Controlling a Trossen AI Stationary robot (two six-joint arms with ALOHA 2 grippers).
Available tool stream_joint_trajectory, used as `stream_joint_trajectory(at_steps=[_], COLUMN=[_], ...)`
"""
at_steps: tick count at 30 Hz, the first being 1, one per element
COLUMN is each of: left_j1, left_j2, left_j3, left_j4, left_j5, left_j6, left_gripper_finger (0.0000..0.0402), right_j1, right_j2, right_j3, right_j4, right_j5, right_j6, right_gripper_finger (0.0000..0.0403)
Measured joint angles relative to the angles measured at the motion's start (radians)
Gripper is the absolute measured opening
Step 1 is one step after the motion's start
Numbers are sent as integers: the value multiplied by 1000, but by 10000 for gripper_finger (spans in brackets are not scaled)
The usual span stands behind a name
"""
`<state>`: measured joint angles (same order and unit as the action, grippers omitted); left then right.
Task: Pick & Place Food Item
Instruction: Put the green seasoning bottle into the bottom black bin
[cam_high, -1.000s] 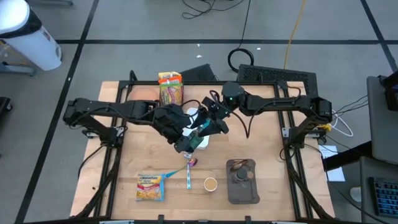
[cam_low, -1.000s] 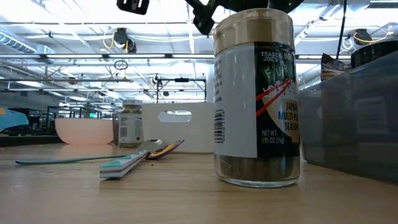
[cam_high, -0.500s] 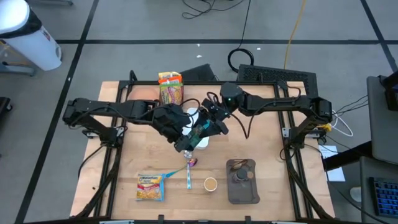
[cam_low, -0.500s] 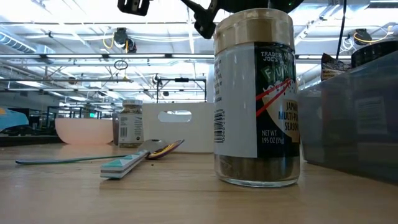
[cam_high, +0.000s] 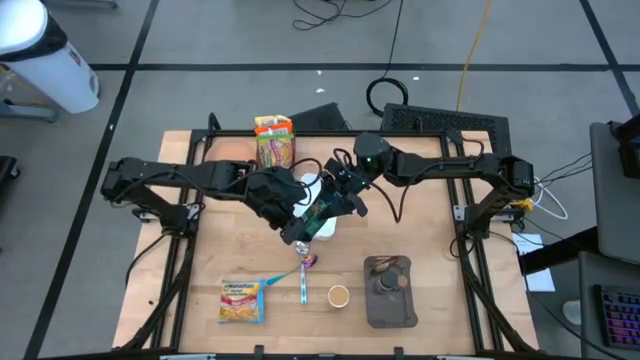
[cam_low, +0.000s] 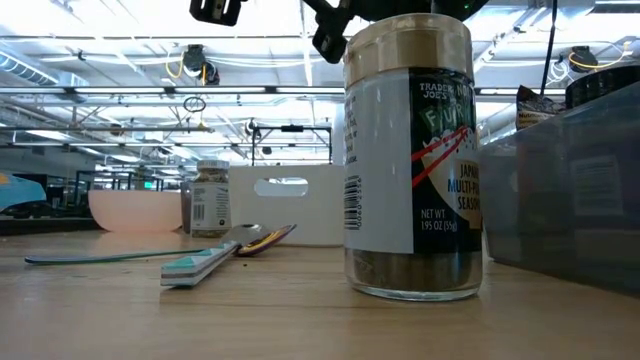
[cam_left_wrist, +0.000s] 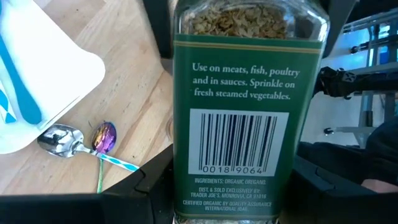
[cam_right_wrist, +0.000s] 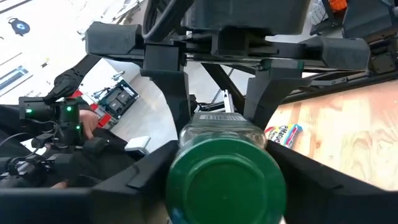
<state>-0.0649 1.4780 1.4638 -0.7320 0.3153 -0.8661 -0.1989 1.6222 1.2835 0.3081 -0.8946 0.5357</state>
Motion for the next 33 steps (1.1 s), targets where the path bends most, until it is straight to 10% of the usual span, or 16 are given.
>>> stream_joint_trajectory(at_steps=[11, 22, 33], left_j1=[0, 45, 78], left_j2=[0, -1, -82], left_j3=[0, 0, 0], left_j4=[-4, 7, -34], left_j5=[-3, 64, 93], left_j6=[-17, -33, 26], left_gripper_finger=[210, 332, 310], right_j1=[-1, -5, -68], right_j2=[0, 0, -60], right_j3=[-1, -1, -2], right_j4=[-1, 20, -30], right_j5=[4, 0, -31], right_j6=[-14, -32, -42], right_gripper_finger=[188, 188, 188])
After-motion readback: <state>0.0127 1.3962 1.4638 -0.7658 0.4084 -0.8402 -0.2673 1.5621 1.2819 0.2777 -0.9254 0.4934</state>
